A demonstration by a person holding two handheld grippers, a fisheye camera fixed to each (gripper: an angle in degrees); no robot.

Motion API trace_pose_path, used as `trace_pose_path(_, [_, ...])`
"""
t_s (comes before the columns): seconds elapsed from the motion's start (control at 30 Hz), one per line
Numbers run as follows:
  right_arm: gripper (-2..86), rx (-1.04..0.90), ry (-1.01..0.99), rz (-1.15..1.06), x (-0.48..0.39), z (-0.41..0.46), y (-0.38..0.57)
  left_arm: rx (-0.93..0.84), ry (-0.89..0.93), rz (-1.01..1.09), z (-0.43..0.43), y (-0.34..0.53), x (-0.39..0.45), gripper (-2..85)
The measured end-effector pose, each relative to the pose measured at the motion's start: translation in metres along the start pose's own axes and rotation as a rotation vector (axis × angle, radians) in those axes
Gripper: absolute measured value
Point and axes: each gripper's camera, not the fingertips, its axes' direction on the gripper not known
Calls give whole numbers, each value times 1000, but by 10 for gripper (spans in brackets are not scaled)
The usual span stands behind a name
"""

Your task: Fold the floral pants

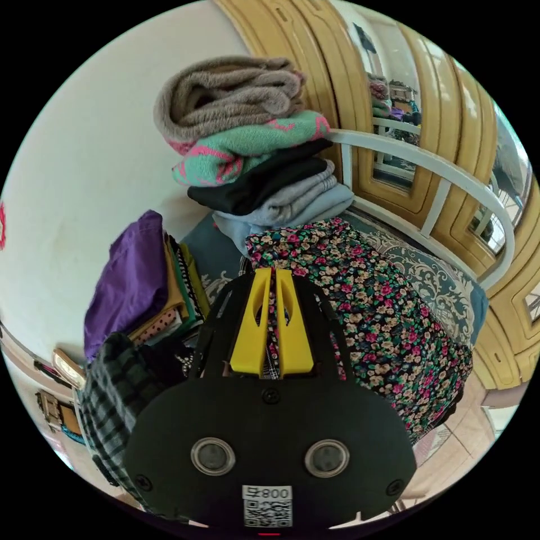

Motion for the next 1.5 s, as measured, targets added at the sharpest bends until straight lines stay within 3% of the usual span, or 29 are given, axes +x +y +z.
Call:
trace_pose_path(0.37, [7, 331, -366, 1, 42, -201, 34, 107, 75, 6, -82, 76, 32, 1])
trace_pose_path(0.87, [6, 663, -782, -499, -185, -523, 87, 405, 112, 155, -248, 238, 114, 15])
trace_pose_path(1.13, [6, 620, -1010, -617, -302, -597, 164, 677, 114, 314, -364, 352, 171, 92])
trace_pose_path(1.5, [5, 191, -1329, -689, -438, -514, 323, 583, 84, 445, -389, 518, 237, 128])
